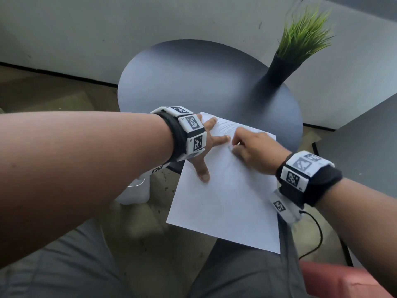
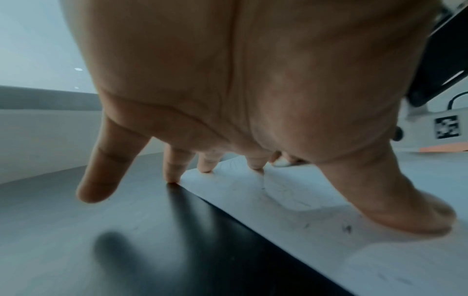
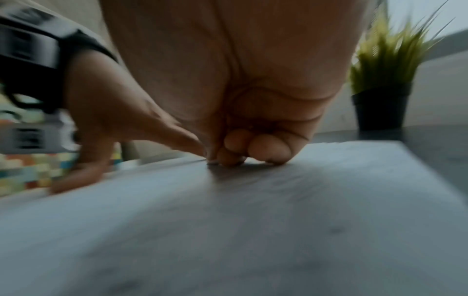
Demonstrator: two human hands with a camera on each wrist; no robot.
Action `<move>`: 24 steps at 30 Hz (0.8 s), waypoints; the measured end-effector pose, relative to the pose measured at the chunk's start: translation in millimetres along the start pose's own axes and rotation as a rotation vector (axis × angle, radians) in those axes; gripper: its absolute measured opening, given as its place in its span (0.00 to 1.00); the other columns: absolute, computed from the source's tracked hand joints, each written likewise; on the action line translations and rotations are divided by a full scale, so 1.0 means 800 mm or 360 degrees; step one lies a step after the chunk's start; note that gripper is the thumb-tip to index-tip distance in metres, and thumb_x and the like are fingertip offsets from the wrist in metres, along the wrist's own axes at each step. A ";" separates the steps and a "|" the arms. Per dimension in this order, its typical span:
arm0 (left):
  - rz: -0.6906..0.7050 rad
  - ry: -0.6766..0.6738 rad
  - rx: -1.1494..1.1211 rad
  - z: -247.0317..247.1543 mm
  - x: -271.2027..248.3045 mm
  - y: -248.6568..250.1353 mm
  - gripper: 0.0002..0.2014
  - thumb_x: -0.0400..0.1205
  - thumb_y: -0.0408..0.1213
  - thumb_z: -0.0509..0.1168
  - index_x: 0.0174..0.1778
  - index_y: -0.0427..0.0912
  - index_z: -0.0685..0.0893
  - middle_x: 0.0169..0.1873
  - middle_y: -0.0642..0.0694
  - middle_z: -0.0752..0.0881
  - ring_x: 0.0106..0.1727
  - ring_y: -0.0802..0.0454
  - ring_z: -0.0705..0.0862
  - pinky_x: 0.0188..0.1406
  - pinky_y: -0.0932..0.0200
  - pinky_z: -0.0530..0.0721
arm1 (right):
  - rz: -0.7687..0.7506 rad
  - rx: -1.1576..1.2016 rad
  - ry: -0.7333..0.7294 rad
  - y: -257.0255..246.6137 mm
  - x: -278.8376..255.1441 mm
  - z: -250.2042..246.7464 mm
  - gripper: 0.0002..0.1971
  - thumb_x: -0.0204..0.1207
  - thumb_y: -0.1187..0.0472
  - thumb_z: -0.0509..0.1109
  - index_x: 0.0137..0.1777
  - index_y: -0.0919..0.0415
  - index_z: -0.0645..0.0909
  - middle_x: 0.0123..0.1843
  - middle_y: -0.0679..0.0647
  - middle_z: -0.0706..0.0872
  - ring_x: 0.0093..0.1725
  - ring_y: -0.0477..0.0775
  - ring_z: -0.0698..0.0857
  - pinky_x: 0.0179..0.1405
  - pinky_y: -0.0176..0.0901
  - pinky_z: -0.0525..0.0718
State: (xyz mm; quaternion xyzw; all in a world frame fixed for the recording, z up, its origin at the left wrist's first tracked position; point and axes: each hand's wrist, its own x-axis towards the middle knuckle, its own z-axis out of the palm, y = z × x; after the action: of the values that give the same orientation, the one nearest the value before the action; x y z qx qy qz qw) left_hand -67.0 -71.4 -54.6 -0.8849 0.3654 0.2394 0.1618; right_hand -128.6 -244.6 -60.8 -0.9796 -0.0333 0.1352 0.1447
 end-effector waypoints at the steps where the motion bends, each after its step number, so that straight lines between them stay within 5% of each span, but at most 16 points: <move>1: -0.0012 -0.0017 -0.0019 0.000 0.000 -0.001 0.65 0.56 0.80 0.71 0.81 0.75 0.33 0.87 0.46 0.34 0.86 0.29 0.40 0.74 0.21 0.58 | 0.0123 0.0007 0.0070 0.006 0.006 -0.005 0.06 0.80 0.53 0.64 0.51 0.54 0.75 0.47 0.54 0.84 0.50 0.60 0.80 0.49 0.50 0.77; 3: -0.0017 -0.0032 -0.0041 0.003 0.001 -0.003 0.65 0.56 0.80 0.71 0.80 0.76 0.33 0.87 0.46 0.32 0.86 0.29 0.39 0.75 0.21 0.56 | 0.0121 0.0002 0.0098 -0.003 0.005 -0.001 0.06 0.81 0.54 0.63 0.52 0.56 0.73 0.47 0.56 0.83 0.49 0.62 0.79 0.45 0.49 0.75; 6: 0.0009 -0.0010 -0.0022 0.004 0.002 -0.005 0.65 0.55 0.81 0.70 0.80 0.76 0.34 0.86 0.45 0.32 0.86 0.28 0.39 0.74 0.19 0.55 | -0.0329 0.0020 -0.0161 -0.040 -0.025 0.019 0.06 0.81 0.55 0.62 0.51 0.57 0.73 0.45 0.59 0.85 0.45 0.64 0.81 0.45 0.54 0.80; 8: 0.0007 -0.0021 -0.0019 0.004 0.000 -0.004 0.65 0.57 0.80 0.71 0.81 0.75 0.33 0.86 0.44 0.32 0.85 0.27 0.39 0.75 0.20 0.55 | -0.0405 0.0033 -0.0305 -0.036 -0.029 0.014 0.05 0.80 0.57 0.65 0.52 0.55 0.76 0.45 0.55 0.87 0.46 0.60 0.83 0.48 0.52 0.81; 13: -0.0030 -0.0032 -0.0046 0.004 0.001 -0.001 0.65 0.57 0.80 0.71 0.80 0.76 0.32 0.86 0.45 0.32 0.85 0.28 0.38 0.76 0.21 0.54 | 0.0134 -0.0001 0.0065 0.002 -0.002 -0.004 0.05 0.81 0.54 0.62 0.52 0.54 0.74 0.45 0.53 0.83 0.48 0.60 0.80 0.44 0.49 0.75; 18: -0.0016 -0.0041 -0.0006 0.002 0.003 0.001 0.67 0.55 0.80 0.71 0.80 0.76 0.31 0.86 0.44 0.31 0.85 0.25 0.40 0.76 0.20 0.54 | -0.0471 0.0005 -0.0294 -0.028 -0.037 0.015 0.03 0.81 0.57 0.64 0.52 0.54 0.75 0.41 0.53 0.84 0.42 0.58 0.80 0.43 0.49 0.79; 22: -0.0029 -0.0030 -0.0005 -0.001 0.001 0.006 0.65 0.58 0.78 0.72 0.80 0.75 0.32 0.86 0.42 0.33 0.85 0.25 0.42 0.74 0.21 0.58 | 0.0041 -0.0002 0.0010 0.007 -0.007 -0.002 0.04 0.81 0.56 0.63 0.51 0.53 0.74 0.44 0.55 0.84 0.48 0.61 0.81 0.48 0.51 0.80; 24: -0.0010 -0.0020 -0.0004 -0.002 0.001 0.005 0.64 0.58 0.78 0.72 0.79 0.79 0.33 0.86 0.41 0.34 0.85 0.23 0.44 0.73 0.20 0.59 | -0.0011 -0.0064 0.0053 -0.002 -0.013 0.006 0.06 0.83 0.55 0.61 0.53 0.56 0.71 0.47 0.59 0.84 0.48 0.65 0.80 0.48 0.55 0.81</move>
State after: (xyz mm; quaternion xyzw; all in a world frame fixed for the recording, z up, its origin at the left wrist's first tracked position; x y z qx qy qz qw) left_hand -69.1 -75.7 -54.2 -0.8847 0.3613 0.2450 0.1637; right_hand -139.5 -243.2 -62.0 -0.9843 -0.0370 0.1177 0.1258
